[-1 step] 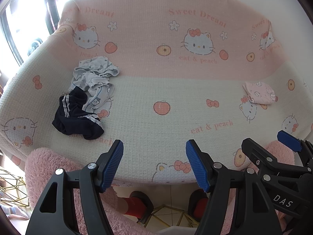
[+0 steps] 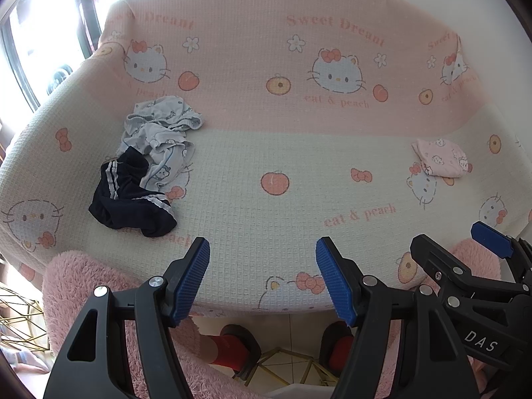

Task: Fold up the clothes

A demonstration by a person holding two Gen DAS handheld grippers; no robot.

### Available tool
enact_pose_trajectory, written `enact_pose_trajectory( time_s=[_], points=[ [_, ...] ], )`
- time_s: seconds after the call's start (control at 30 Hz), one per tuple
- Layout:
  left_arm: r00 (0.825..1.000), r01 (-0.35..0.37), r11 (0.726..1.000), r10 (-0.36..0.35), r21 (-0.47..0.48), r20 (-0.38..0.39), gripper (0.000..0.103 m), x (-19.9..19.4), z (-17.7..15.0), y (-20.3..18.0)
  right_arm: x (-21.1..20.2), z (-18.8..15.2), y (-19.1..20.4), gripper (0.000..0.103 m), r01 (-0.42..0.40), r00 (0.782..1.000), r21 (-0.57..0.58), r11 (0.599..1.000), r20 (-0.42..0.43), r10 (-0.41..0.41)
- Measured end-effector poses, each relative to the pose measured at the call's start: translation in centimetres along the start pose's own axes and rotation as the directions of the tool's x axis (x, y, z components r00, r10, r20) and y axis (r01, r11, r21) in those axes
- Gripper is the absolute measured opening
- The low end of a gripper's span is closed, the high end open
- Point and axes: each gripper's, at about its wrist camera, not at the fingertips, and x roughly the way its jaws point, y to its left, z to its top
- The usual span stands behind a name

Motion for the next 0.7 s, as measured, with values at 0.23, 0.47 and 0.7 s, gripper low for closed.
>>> enact_pose_trajectory(
  time_s=[0.23,0.47,0.7],
  points=[
    [1.0,0.007,1.0,-0.007,-0.003,0.003,0.069,-0.2,0.0,0.1,-0.1,0.1,0.0,0.1,0.003,1.0,-0.004,1.0,0.004,-0.003],
    [1.0,-0.006,1.0,0.006,-0.019,0.018,0.069,-0.3,0.4,0.7,-0.3,0.5,0.5,0.1,0.004,1.0,-0.032,0.999,0.024,-0.003],
    [1.0,-0.013,0.999,0.014,-0.039,0.023,0.069,-0.3,0.7,1.4,-0.3,1.0,1.3,0.1,0.004,0.999,-0.058,0.998,0.038,-0.001]
  ],
)
